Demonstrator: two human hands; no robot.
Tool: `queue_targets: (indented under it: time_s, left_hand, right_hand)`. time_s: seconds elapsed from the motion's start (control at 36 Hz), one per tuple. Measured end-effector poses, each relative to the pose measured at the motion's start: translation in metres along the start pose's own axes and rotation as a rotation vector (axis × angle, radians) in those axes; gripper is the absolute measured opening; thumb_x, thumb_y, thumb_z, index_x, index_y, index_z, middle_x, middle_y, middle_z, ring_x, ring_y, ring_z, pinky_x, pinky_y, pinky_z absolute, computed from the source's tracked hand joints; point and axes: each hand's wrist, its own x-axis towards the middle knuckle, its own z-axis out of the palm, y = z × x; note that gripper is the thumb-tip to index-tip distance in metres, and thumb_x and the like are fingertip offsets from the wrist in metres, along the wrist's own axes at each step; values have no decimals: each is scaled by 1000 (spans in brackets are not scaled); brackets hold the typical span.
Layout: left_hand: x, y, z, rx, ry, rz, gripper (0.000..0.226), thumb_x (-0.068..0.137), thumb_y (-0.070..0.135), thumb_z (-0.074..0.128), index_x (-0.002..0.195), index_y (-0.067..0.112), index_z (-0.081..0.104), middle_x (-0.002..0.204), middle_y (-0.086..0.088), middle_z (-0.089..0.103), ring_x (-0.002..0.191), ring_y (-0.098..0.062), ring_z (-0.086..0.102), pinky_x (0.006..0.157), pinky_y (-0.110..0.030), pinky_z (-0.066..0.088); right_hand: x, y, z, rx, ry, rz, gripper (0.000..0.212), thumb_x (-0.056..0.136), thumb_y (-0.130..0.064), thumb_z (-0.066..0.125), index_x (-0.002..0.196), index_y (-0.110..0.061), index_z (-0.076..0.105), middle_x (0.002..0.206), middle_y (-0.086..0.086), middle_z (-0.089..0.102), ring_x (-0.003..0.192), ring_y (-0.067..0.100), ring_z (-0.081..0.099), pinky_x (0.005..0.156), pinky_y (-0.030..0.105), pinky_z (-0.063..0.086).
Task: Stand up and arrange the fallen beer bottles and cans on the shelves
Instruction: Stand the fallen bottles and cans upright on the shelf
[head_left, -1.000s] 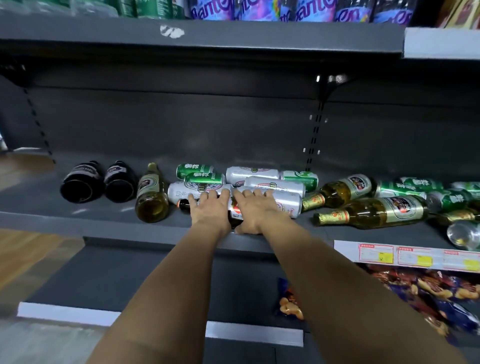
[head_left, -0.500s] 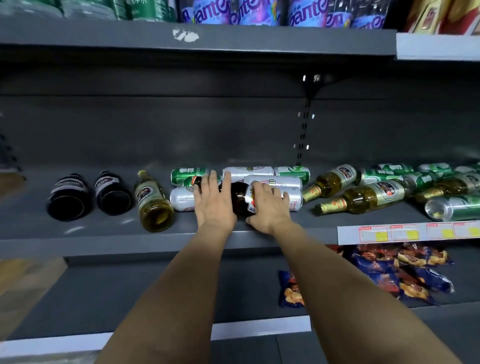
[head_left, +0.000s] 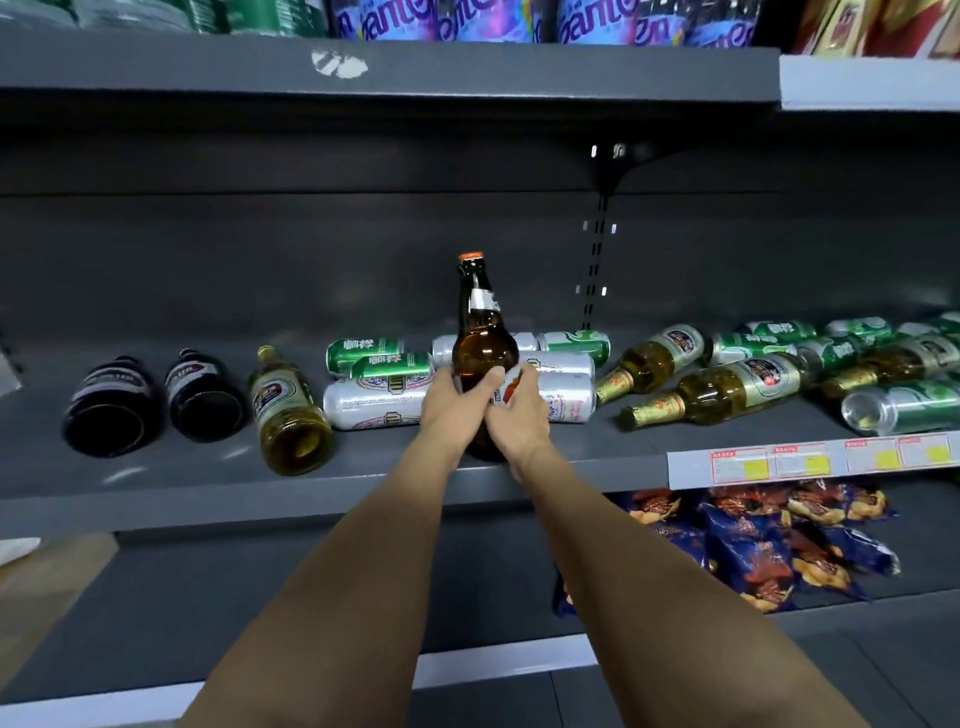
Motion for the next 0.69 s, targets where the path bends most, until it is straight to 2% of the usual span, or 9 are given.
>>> queue_targets:
  time_s: [0.06, 0.19, 0.28, 0.42, 0.5, 0.58, 0.64, 0.69]
  left_hand:
    - [5, 0, -3, -14, -10, 11, 35, 76, 41, 75, 103, 28, 56, 109, -2, 68, 102, -20, 65, 96, -44, 51]
    - [2, -6, -3, 17, 10, 75, 33, 81, 28, 75, 106, 28, 53, 107, 2, 67, 103, -17, 64, 99, -41, 49]
    - [-3, -7, -2, 87, 7, 108, 40, 78, 30, 77, 108, 28, 51, 109, 3, 67, 104, -17, 64, 99, -41, 49]
    - [-8, -4, -9, 227, 5, 102, 47, 77, 37, 78, 112, 29, 48, 117, 3, 64, 109, -18, 60, 100, -38, 47]
    - [-14, 0, -14, 262, -18, 86, 56, 77, 46, 76, 121, 29, 48, 120, 3, 63, 112, -17, 60, 101, -38, 46]
    - [-23, 2, -21, 362, 17, 64, 65, 84, 57, 63, 136, 24, 43, 130, 2, 57, 120, -20, 54, 101, -33, 41]
    - [-29, 1, -29, 434, 69, 67, 68, 89, 61, 53, 143, 22, 39, 139, -1, 52, 128, -22, 48, 105, -36, 38]
    - [-33, -1, -38, 500, 121, 89, 64, 93, 59, 47, 143, 20, 40, 143, -4, 49, 131, -24, 45, 107, -38, 37]
  right_hand:
    - [-1, -2, -2, -37, -10, 15, 59, 82, -38, 61, 134, -32, 33, 121, -1, 55, 118, 24, 42, 106, 45, 31]
    - [8, 5, -3, -2, -35, -14, 59, 69, -34, 66, 116, -39, 32, 113, 3, 60, 112, 28, 54, 98, 52, 46]
    - [4, 2, -12, -50, -52, -54, 56, 78, -15, 70, 120, -25, 33, 114, 5, 58, 105, 24, 57, 97, 44, 48]
    - [-1, 1, -17, -202, -41, -150, 60, 76, -18, 75, 121, -9, 36, 116, 10, 54, 103, 28, 56, 90, 43, 48]
    - [-4, 0, -19, -228, -49, -145, 74, 72, -21, 80, 130, -10, 34, 119, 10, 53, 109, 29, 55, 91, 45, 48]
    - [-9, 7, -19, -303, -63, -125, 96, 67, -23, 82, 143, -16, 24, 132, 9, 47, 122, 31, 47, 100, 49, 43]
    - [-20, 10, -21, -442, -3, -136, 86, 72, -22, 73, 143, -18, 26, 134, 7, 47, 125, 31, 44, 102, 45, 37]
    - [-37, 11, -24, -538, 158, -205, 62, 75, -19, 64, 132, -15, 39, 125, 6, 52, 119, 28, 44, 97, 41, 34]
